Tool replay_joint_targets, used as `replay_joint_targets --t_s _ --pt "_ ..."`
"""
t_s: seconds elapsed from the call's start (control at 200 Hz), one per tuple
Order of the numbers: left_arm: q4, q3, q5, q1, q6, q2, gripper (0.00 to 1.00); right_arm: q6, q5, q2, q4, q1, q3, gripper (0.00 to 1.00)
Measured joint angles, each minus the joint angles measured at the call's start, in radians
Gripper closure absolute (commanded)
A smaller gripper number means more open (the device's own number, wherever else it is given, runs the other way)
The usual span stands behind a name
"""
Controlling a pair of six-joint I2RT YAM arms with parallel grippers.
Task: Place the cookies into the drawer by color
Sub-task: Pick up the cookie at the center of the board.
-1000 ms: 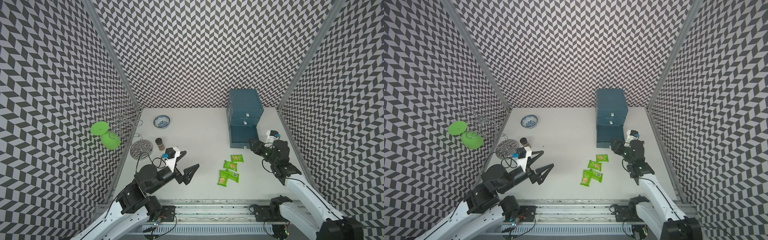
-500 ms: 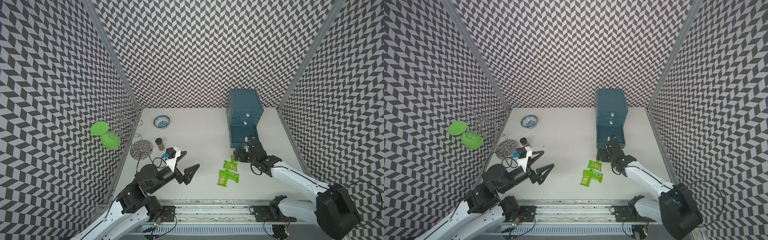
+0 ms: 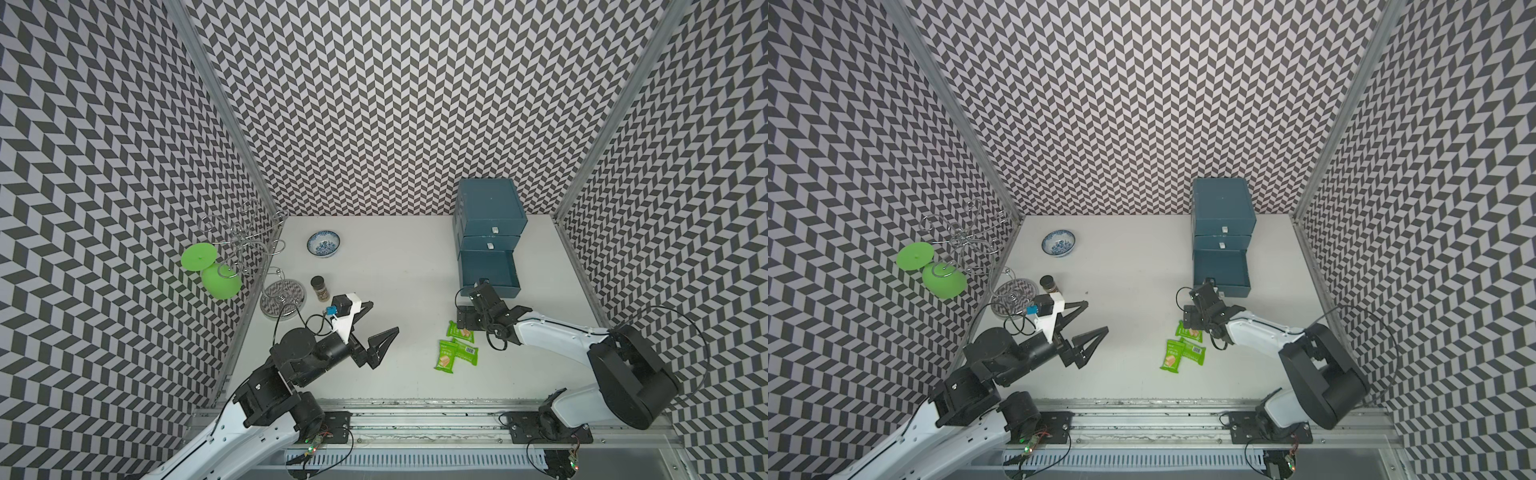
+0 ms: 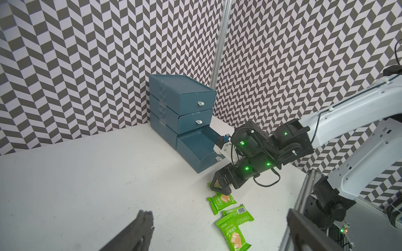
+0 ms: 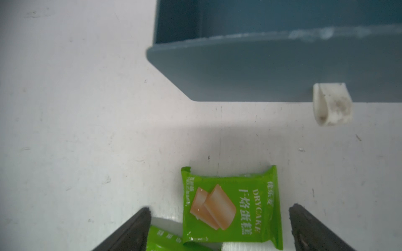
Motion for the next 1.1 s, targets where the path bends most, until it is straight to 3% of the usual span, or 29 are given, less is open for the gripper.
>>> replay_joint_targets --t_s 0.195,0.481,1.097 --pt "0.0 0.0 0.0 0.0 0.0 0.0 0.01 0.007 0.032 0.038 0.012 0.005 0.001 0.05" --pt "0.0 0.0 0.0 0.0 0.0 0.0 0.0 0.006 0.05 0.042 0.019 0.008 0.001 0.26" --pt "0.0 0.0 0.0 0.0 0.0 0.0 0.01 0.006 0.091 0.003 0.011 0.025 0.0 0.36"
